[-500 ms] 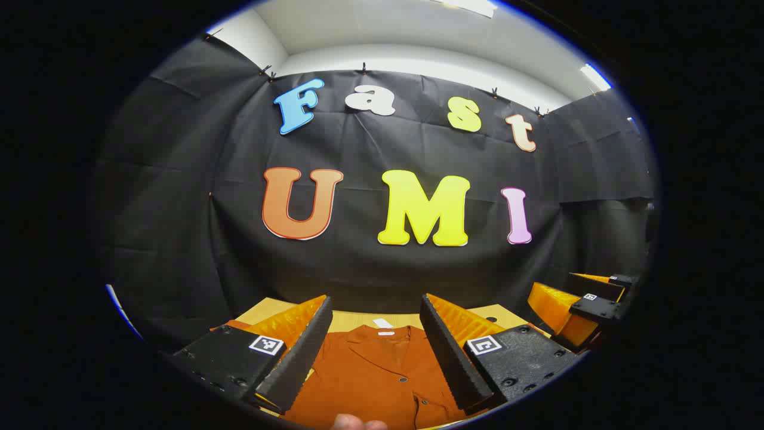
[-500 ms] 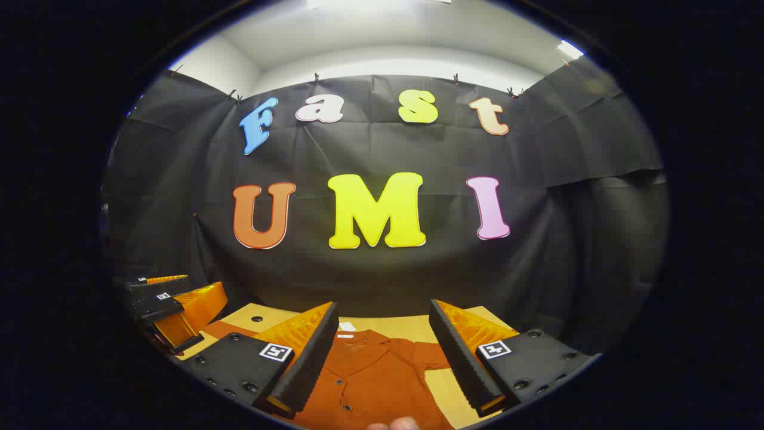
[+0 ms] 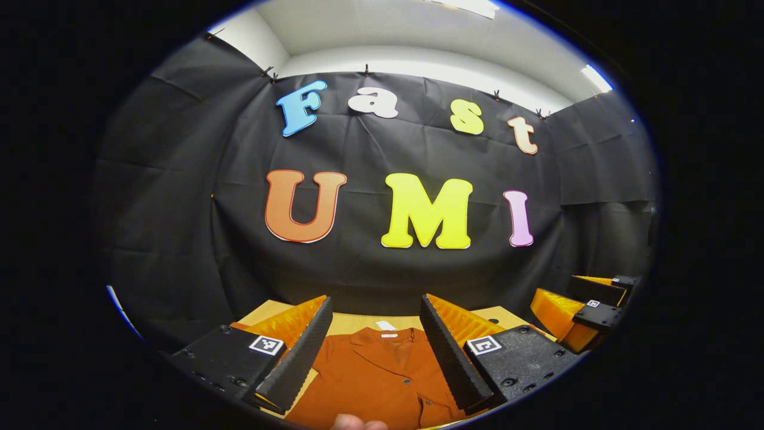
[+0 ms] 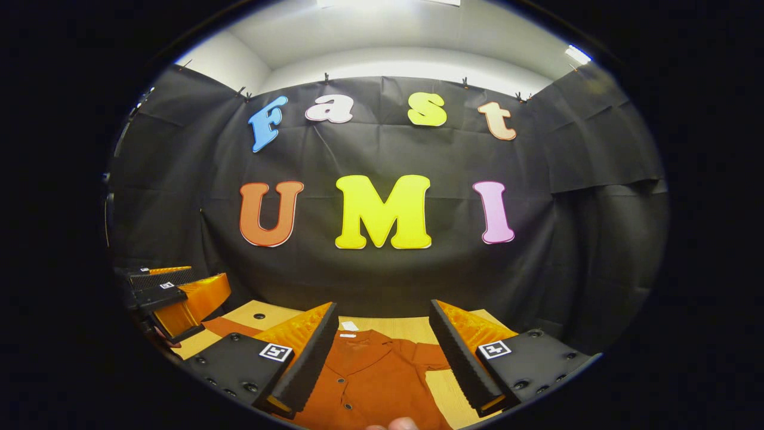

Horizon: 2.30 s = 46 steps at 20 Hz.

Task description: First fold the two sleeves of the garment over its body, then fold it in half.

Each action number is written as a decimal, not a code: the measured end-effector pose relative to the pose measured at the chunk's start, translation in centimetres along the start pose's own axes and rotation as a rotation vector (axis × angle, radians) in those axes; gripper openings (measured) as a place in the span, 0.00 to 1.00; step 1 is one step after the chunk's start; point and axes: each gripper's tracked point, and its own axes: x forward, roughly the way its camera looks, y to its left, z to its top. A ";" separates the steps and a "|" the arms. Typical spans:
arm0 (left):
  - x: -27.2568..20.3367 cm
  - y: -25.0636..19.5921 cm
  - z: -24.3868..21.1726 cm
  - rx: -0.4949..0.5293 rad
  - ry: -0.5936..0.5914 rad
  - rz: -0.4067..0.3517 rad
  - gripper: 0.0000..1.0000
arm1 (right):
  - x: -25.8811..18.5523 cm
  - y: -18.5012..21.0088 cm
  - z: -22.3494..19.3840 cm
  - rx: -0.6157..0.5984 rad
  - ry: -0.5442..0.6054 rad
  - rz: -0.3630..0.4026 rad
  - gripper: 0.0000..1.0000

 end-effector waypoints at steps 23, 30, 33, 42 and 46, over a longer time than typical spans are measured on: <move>0.2 0.1 0.4 0.000 -0.009 0.004 0.95 | 0.0 -0.9 -0.1 -0.002 0.005 -0.014 0.96; 0.2 0.0 0.4 0.007 -0.012 0.008 1.00 | 0.1 -1.2 -0.5 -0.005 0.011 -0.014 0.96; 0.6 0.0 0.4 0.013 -0.012 0.015 1.00 | 0.4 -1.4 -0.5 0.000 0.012 -0.017 0.96; 2.4 -1.5 -1.2 0.030 0.028 0.015 0.95 | 2.7 -4.7 -1.7 -0.020 0.043 -0.019 0.96; 3.5 -4.2 -3.1 0.027 0.086 0.005 0.95 | 5.1 -9.4 -3.1 -0.013 0.079 -0.022 0.96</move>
